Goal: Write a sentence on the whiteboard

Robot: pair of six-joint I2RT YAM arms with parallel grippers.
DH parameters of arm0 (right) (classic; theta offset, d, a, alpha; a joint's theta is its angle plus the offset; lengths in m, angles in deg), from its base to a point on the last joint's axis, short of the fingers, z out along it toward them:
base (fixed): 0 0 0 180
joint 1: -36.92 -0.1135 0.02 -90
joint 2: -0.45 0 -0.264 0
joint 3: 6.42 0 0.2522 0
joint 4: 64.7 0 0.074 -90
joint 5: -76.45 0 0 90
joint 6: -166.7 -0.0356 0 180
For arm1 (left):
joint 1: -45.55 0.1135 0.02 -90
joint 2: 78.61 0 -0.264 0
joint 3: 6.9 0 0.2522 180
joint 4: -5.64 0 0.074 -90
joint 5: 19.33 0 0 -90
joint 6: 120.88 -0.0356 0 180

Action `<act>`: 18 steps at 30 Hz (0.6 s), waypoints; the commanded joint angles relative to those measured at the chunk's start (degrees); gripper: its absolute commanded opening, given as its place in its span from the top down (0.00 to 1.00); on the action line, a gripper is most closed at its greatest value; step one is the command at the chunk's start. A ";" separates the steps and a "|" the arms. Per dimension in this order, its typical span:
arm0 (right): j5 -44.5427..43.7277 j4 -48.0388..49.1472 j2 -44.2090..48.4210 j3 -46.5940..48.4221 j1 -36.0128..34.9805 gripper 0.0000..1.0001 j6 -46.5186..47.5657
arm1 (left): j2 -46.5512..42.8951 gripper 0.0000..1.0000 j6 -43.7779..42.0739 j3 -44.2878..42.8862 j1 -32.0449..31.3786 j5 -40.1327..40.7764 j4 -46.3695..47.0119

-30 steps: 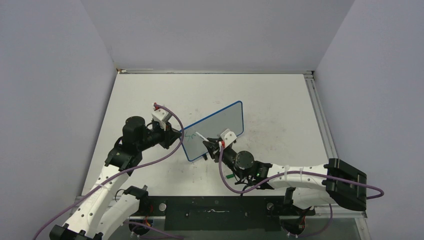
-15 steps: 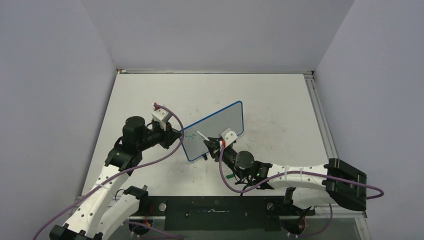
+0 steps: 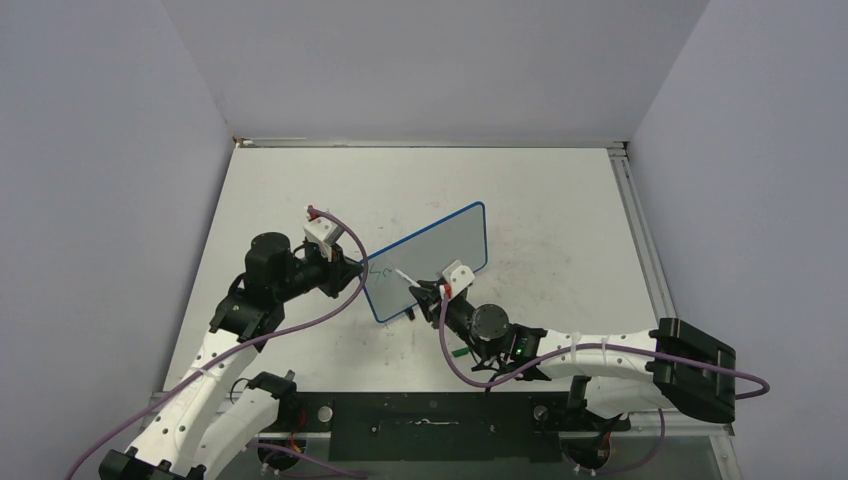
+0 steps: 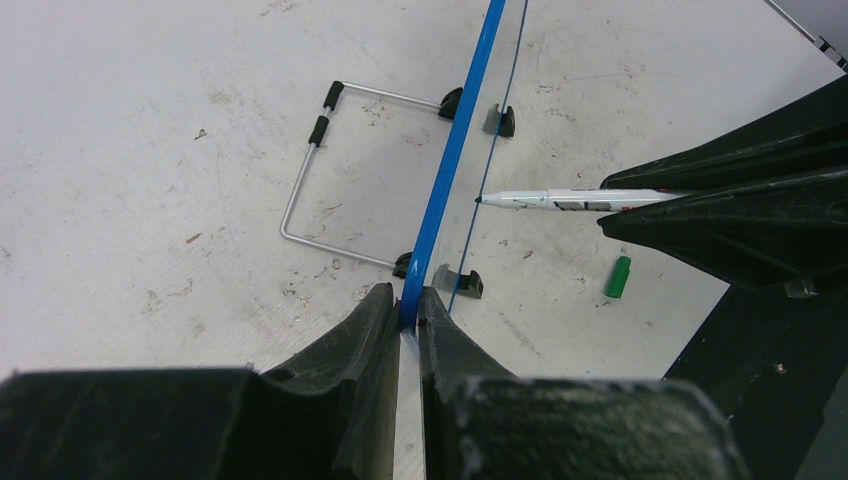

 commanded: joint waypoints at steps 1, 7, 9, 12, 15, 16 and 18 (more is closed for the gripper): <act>1.17 1.90 0.03 -0.04 -0.55 0.95 -1.23 | -0.28 1.00 0.05 -0.22 -0.40 -0.54 -1.42; 1.55 2.53 -1.80 1.36 -0.60 0.95 -0.13 | -0.15 1.00 0.11 -0.18 -0.41 -0.52 -1.47; 1.69 2.79 -2.36 1.79 -0.59 0.95 0.06 | -0.19 1.00 0.13 -0.22 -0.47 -0.52 -1.47; 1.69 3.38 -2.80 1.93 -0.53 0.95 0.22 | -0.30 1.00 0.09 -0.14 -0.47 -0.44 -1.46; 1.57 3.74 -2.94 2.09 -0.51 0.95 0.32 | -0.19 1.00 0.13 -0.22 -0.47 -0.52 -1.45; 1.61 3.80 -3.02 2.25 -0.52 0.95 0.47 | -0.21 1.00 0.10 -0.22 -0.47 -0.52 -1.46; 1.53 4.05 -3.36 2.48 -0.52 0.95 0.74 | -0.17 1.00 0.05 -0.17 -0.47 -0.52 -1.47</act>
